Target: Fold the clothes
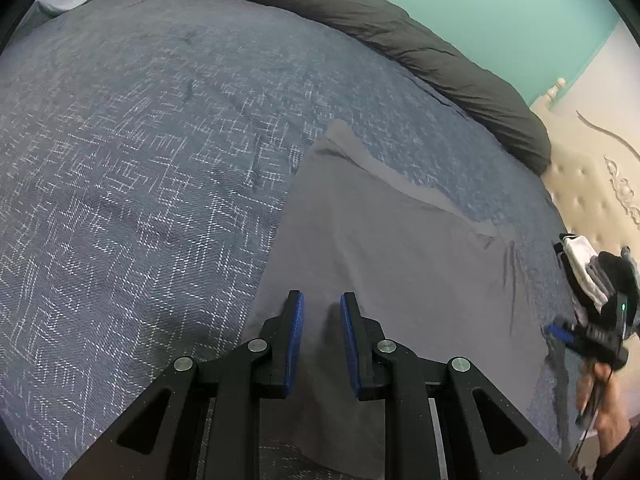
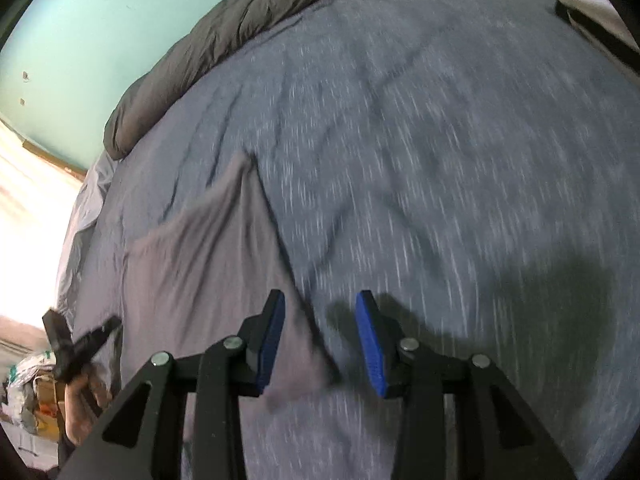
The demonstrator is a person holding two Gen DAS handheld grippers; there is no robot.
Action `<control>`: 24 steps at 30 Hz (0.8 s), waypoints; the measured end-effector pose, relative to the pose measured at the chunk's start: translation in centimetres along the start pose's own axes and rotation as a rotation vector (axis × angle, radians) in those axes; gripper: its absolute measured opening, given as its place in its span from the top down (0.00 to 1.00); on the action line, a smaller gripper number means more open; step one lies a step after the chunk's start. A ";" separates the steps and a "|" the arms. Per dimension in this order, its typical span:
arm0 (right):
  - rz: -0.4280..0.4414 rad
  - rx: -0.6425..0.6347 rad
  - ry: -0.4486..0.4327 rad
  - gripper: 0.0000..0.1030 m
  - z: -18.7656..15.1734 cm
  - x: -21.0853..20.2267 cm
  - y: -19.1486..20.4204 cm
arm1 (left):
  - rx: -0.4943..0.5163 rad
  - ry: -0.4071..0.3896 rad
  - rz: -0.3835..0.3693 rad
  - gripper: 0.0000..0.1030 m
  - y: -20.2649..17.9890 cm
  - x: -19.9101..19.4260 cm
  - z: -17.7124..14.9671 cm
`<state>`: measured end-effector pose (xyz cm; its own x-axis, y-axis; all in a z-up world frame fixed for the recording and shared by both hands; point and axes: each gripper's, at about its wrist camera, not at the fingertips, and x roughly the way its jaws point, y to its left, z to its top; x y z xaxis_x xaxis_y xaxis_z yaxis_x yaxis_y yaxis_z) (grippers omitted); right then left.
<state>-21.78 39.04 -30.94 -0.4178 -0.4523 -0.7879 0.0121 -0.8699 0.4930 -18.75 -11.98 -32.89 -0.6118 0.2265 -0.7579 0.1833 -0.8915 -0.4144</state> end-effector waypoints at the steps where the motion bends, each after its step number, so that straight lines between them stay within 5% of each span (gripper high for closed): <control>1: -0.003 -0.003 0.009 0.63 -0.6 -0.1 -0.2 | 0.001 -0.001 0.001 0.80 -0.1 0.0 0.0; 5: -0.020 -0.025 0.028 0.72 -1.6 0.8 0.2 | -0.003 0.000 0.002 0.80 -0.2 0.2 0.0; 7: -0.039 -0.038 0.030 0.96 -1.9 1.0 0.4 | -0.002 0.001 0.000 0.80 -0.3 0.2 -0.1; 24: -0.035 0.093 -0.052 0.99 -4.6 -1.5 -1.6 | -0.026 -0.015 0.006 0.80 0.8 -0.8 0.2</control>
<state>-16.99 40.18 -32.22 -0.4631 -0.4093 -0.7861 -0.0865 -0.8619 0.4997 -18.29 -12.96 -32.53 -0.6220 0.2153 -0.7528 0.2068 -0.8821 -0.4232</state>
